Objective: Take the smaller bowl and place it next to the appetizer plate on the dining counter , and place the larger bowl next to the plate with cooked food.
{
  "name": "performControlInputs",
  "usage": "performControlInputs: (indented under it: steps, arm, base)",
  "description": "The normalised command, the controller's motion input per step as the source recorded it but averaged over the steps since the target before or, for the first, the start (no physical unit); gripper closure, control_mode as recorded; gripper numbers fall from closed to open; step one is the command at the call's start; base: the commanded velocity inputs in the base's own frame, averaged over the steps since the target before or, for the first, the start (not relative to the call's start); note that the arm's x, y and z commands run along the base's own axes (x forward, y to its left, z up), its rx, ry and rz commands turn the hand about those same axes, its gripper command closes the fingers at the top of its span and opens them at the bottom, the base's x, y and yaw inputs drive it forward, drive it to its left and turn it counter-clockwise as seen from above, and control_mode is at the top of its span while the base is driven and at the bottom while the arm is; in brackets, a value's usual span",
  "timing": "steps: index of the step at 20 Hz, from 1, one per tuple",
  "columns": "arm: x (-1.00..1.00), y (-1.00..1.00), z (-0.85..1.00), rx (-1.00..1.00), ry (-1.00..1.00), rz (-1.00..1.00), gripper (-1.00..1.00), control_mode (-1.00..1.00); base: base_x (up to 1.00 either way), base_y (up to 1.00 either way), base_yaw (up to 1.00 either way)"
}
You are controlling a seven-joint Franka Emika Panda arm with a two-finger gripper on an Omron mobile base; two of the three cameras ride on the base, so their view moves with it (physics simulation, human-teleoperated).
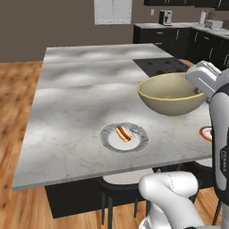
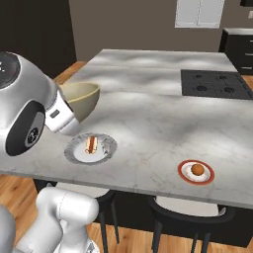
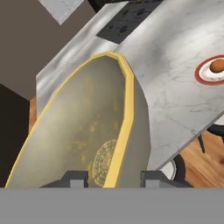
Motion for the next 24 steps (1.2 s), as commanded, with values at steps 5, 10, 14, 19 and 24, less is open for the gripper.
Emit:
performControlInputs:
  steps: [5, 10, 14, 19, 24]
  arm:
    - [0.0, -0.85, -0.32, 0.0, 0.06, 0.0, 1.0, -1.0]
    - [0.32, -0.53, -0.43, -0.04, 0.19, 0.0, 1.0, -1.0]
    - [0.74, -0.06, -0.63, -0.03, 0.03, -0.07, 1.0, -1.0]
    - [0.81, 0.0, -0.7, 0.0, -0.02, -0.12, 1.0, -1.0]
    - [0.63, -0.01, -0.68, 0.0, -0.14, -0.12, 1.0, -1.0]
  base:
    - [0.0, 0.0, 0.0]
    - [0.0, 0.0, 0.0]
    - [0.0, 0.0, 0.0]
    - [0.0, 0.0, 0.0]
    - [0.0, 0.0, 0.0]
